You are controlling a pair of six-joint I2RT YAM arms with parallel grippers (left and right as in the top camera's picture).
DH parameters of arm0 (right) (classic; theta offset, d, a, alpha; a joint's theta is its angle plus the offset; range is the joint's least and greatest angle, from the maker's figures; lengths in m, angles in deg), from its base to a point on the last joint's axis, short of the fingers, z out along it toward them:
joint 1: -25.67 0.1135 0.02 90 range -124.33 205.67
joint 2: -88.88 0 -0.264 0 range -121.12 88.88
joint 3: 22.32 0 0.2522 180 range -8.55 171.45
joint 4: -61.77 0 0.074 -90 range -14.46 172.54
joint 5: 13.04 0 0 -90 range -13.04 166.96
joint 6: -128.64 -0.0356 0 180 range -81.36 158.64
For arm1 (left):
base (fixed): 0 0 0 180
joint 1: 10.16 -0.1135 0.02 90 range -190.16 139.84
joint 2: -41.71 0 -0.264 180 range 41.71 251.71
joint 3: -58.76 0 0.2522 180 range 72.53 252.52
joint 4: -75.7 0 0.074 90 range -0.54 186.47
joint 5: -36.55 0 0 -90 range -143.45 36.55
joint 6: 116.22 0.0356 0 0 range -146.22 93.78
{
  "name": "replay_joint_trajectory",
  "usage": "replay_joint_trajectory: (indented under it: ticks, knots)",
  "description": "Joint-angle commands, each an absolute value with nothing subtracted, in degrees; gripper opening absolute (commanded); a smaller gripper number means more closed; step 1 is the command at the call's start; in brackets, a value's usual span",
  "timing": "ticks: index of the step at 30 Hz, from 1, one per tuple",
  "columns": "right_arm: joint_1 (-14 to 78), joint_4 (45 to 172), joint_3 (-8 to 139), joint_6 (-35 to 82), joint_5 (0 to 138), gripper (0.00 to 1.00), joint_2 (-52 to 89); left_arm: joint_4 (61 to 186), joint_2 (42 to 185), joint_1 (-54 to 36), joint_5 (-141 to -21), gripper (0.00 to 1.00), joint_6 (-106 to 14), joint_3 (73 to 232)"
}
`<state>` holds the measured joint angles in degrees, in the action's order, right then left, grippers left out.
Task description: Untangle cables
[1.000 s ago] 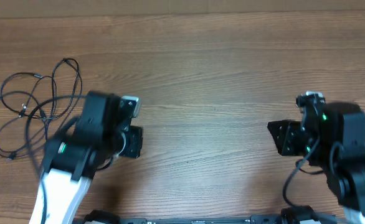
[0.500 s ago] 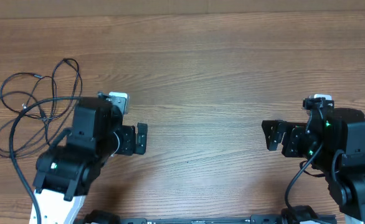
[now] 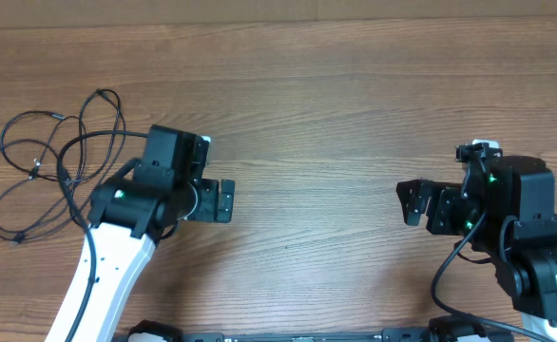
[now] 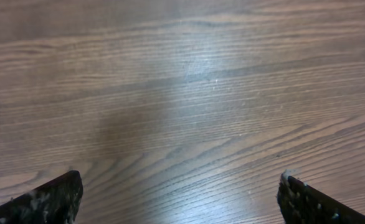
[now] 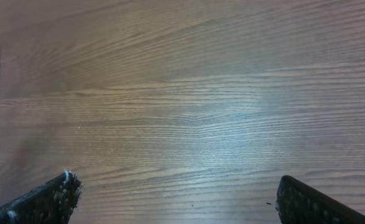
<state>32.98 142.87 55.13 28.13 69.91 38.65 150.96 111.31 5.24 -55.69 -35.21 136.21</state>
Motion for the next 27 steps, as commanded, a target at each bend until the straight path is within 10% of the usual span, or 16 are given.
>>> replay_joint_trajectory:
  ticks: [1,27]
  knots:
    - [33.0,144.7,54.8,28.3,71.0,1.00,41.5,150.9,115.3,5.5,-54.9,1.00,-35.2,135.9]
    - [33.1,100.9,23.1,28.3,75.6,1.00,76.7,150.4,135.5,5.5,-54.9,1.00,-35.2,135.9]
